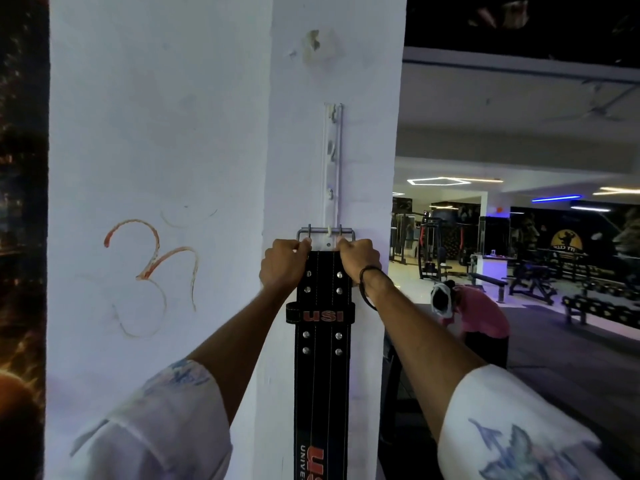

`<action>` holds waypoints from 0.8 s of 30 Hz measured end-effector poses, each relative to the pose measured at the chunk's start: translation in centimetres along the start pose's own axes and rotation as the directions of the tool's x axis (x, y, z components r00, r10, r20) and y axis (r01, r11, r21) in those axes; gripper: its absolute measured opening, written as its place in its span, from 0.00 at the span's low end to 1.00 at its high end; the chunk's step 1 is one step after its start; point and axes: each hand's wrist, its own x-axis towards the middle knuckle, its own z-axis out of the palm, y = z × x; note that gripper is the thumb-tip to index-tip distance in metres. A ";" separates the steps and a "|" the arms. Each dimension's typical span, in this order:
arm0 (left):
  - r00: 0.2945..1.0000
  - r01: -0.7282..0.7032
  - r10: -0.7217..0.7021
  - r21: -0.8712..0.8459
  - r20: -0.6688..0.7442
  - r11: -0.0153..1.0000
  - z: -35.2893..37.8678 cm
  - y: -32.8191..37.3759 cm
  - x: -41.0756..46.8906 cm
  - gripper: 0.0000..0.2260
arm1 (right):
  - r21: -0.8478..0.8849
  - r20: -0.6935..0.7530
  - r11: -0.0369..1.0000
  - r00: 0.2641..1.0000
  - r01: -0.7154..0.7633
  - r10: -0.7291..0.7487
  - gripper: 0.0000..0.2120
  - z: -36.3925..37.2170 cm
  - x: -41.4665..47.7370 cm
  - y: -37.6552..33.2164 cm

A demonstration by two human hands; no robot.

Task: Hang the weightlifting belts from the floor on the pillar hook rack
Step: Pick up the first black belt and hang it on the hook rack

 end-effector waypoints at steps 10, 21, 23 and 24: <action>0.983 -0.115 0.085 0.183 0.164 0.976 -2.6 -0.8 -2.4 0.17 | -0.223 0.052 0.959 0.984 0.178 -0.170 0.17 -0.3 -4.1 1.0; 0.938 -0.259 0.074 0.541 0.339 0.800 -2.1 -11.7 -15.9 0.25 | -0.505 0.125 0.752 0.898 0.424 -0.422 0.24 5.2 -17.6 12.9; 0.921 -0.226 -0.032 0.600 0.388 0.767 -2.0 -16.8 -19.5 0.27 | -0.507 0.208 0.734 0.891 0.451 -0.404 0.22 7.4 -21.0 16.1; 0.909 -0.218 -0.079 0.626 0.410 0.748 -2.1 -19.2 -21.5 0.28 | -0.507 0.262 0.733 0.891 0.454 -0.371 0.22 8.6 -22.7 18.0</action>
